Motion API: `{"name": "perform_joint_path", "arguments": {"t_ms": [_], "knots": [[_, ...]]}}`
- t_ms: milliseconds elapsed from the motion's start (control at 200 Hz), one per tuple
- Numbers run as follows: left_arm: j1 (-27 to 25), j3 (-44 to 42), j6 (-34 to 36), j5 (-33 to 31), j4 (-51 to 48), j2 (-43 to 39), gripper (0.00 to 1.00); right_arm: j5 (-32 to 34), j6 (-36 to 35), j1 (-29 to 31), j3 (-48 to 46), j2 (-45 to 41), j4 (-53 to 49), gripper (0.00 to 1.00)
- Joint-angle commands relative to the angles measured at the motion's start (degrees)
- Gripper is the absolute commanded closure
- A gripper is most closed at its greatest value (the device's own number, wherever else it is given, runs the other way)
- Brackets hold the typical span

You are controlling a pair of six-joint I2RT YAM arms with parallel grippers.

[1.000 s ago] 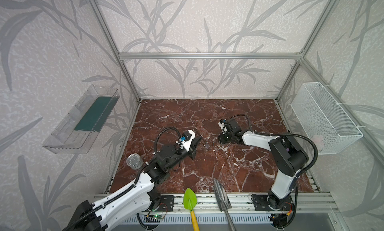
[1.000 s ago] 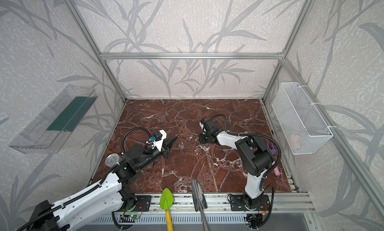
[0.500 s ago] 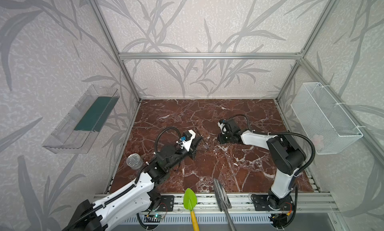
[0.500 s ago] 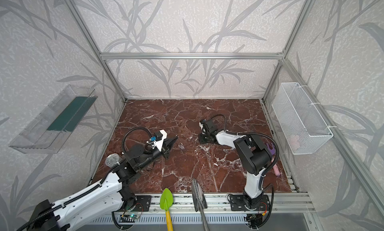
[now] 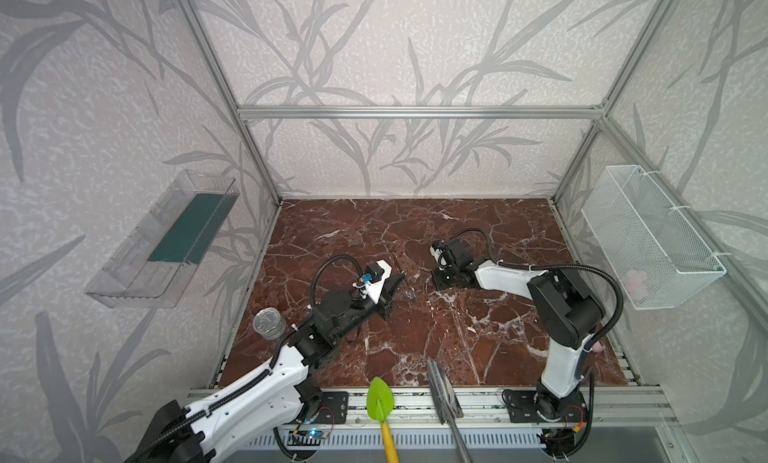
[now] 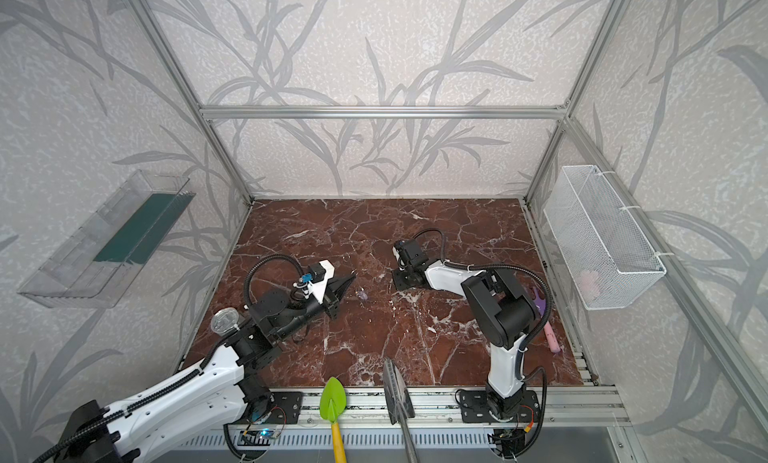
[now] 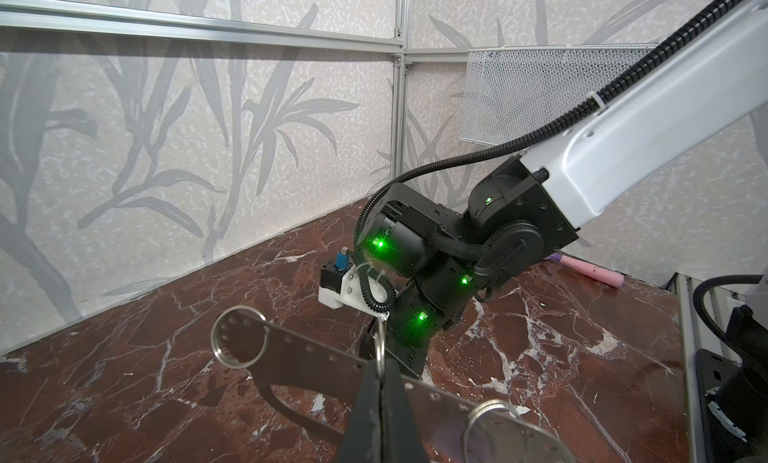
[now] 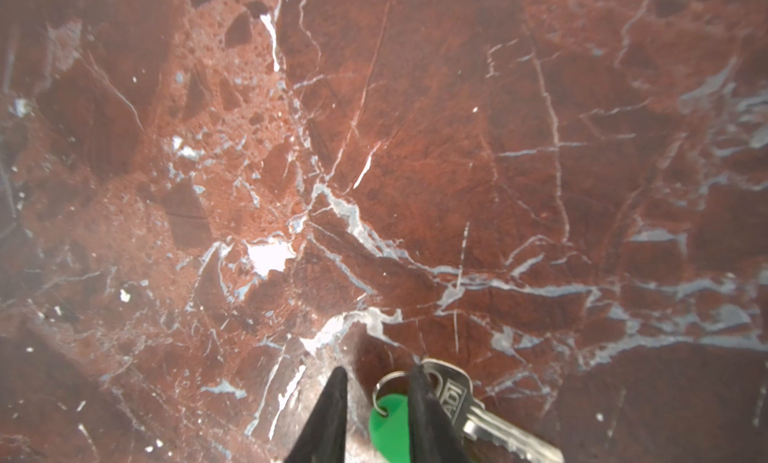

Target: Put the keys on the keyring

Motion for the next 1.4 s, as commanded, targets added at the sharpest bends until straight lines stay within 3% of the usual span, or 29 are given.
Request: {"name": "perform_joint_path", "arguments": {"t_ms": [0,570,1050,1185,1400], "knots": [[0.1,1.3,0.9,-0.1,1.0,-0.9,1.0,3.4,-1.7,0.9,2.0,1.6,-3.1,0.74],[0.1,1.0,0.6,-0.1,0.7,-1.5,1.0,9.0,-4.4,1.8,1.7,-1.4,-5.9,1.0],[0.1,1.1,0.3,0.2,1.0,-1.3,1.0,7.8,-5.7,1.6,-1.3,-7.2,-6.0,1.0],[0.1,1.1,0.2,0.3,1.1,-1.2,1.0,7.6,-6.5,1.6,-1.1,-6.3,-6.3,0.78],[0.1,1.0,0.4,0.2,0.7,-1.7,1.0,7.7,-7.7,1.6,-0.8,-3.8,-6.1,0.71]]}}
